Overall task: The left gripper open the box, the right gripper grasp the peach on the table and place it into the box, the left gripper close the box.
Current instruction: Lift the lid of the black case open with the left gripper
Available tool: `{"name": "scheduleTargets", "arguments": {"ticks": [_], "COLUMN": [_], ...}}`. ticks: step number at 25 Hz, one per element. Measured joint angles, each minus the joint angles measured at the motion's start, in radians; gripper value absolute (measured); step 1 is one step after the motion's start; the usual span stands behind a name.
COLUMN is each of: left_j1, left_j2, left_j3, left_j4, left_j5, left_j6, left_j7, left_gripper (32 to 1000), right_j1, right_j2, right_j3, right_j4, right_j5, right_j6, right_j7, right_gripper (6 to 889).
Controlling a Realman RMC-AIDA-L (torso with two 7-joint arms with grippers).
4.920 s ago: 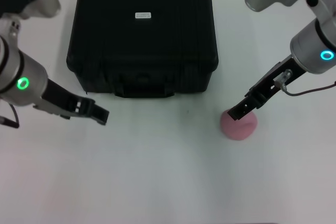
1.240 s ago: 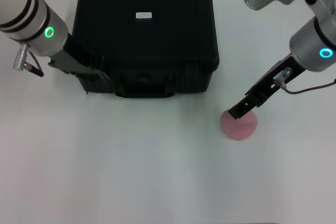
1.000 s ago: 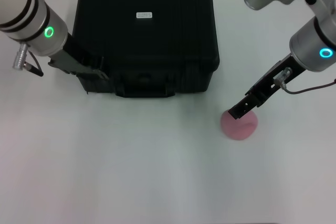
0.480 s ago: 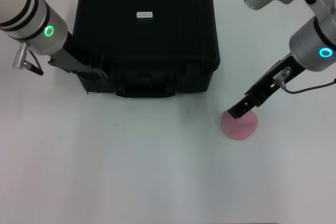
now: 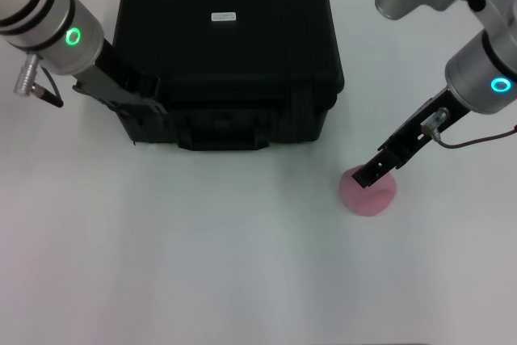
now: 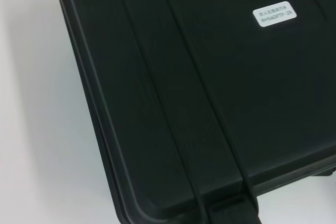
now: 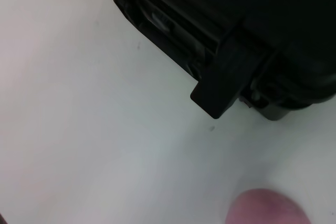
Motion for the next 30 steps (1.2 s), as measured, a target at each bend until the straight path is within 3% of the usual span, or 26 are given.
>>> {"name": "scheduleTargets", "arguments": {"ticks": [20,30], "left_j1": [-0.016,-0.039], "left_j2": [0.0025,0.0034], "left_j3": [-0.025,-0.042], "left_j4": [0.143,0.163], "left_j5": [0.06,0.065], "left_j6": [-0.091,-0.104], "left_j7": [0.0,0.007], "left_gripper": [486,487], "right_j1": [0.006,0.009], "right_j2": [0.0,0.0], "right_j3": [-0.002,-0.001], "right_j4": [0.001,0.004], "right_j5": [0.0,0.0], "right_j6": [0.0,-0.002], "right_j7": [-0.002,-0.002], "right_gripper": [850,850]}}
